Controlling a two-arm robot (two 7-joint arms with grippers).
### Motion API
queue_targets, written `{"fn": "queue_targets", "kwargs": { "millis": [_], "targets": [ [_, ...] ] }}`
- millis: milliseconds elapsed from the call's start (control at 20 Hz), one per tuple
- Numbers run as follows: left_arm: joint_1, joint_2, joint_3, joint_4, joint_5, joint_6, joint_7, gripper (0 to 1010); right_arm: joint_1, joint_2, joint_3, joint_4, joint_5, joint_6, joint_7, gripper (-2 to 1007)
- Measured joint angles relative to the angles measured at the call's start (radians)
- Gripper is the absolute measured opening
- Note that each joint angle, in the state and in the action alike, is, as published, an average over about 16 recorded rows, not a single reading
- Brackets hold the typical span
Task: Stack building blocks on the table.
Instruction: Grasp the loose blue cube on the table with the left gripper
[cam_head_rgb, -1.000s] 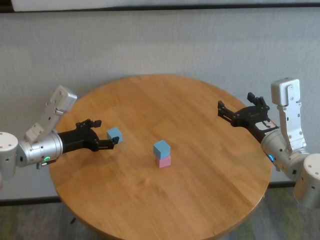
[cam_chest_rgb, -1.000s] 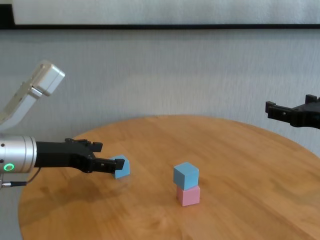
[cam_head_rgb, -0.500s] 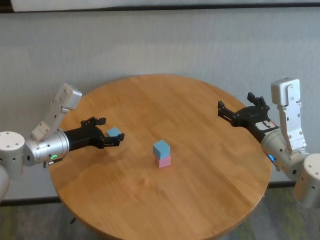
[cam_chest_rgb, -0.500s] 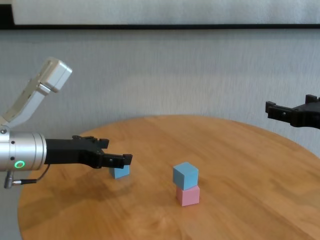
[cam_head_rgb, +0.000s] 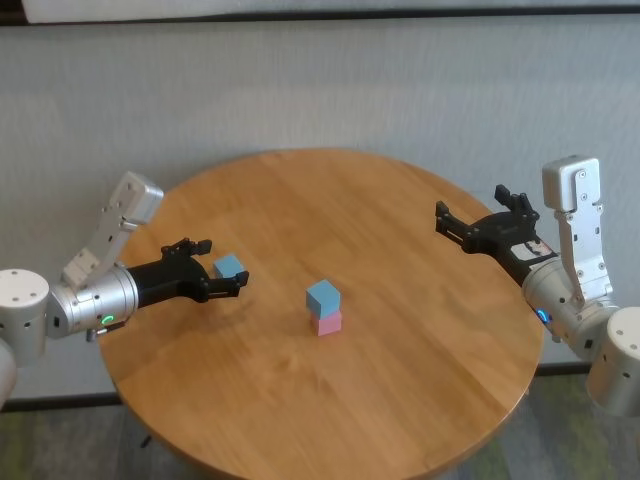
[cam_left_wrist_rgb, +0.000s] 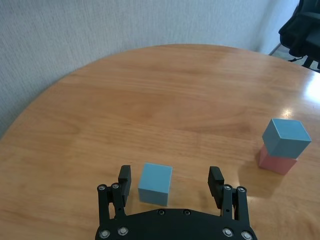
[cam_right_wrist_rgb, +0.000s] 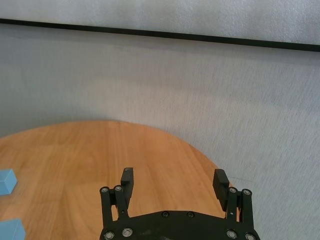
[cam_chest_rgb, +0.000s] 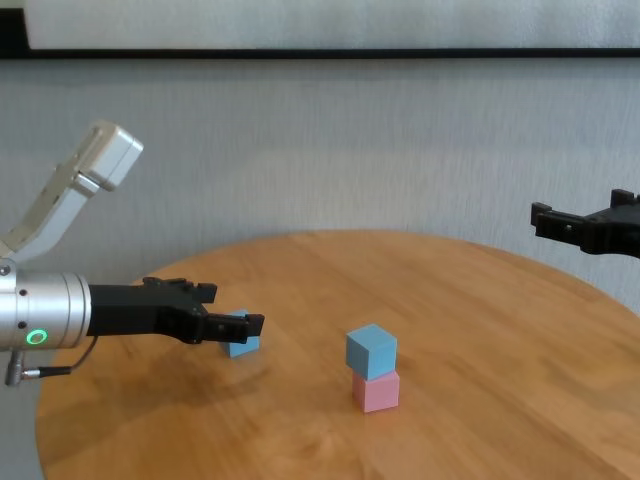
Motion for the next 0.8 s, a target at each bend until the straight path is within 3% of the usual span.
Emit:
{"fn": "queue_targets", "kwargs": {
  "millis": [400, 800],
  "targets": [
    [-0.001, -0.007, -0.001, 0.021, -0.004, -0.01, -0.003, 1001, 0.0, 0.0, 0.0, 0.0, 0.0, 0.0, 0.0, 1004],
    [-0.031, -0.031, 0.001, 0.096, 0.003, -0.042, -0.016, 1002, 0.0, 0.0, 0.0, 0.0, 0.0, 0.0, 0.0, 1004]
  ]
}}
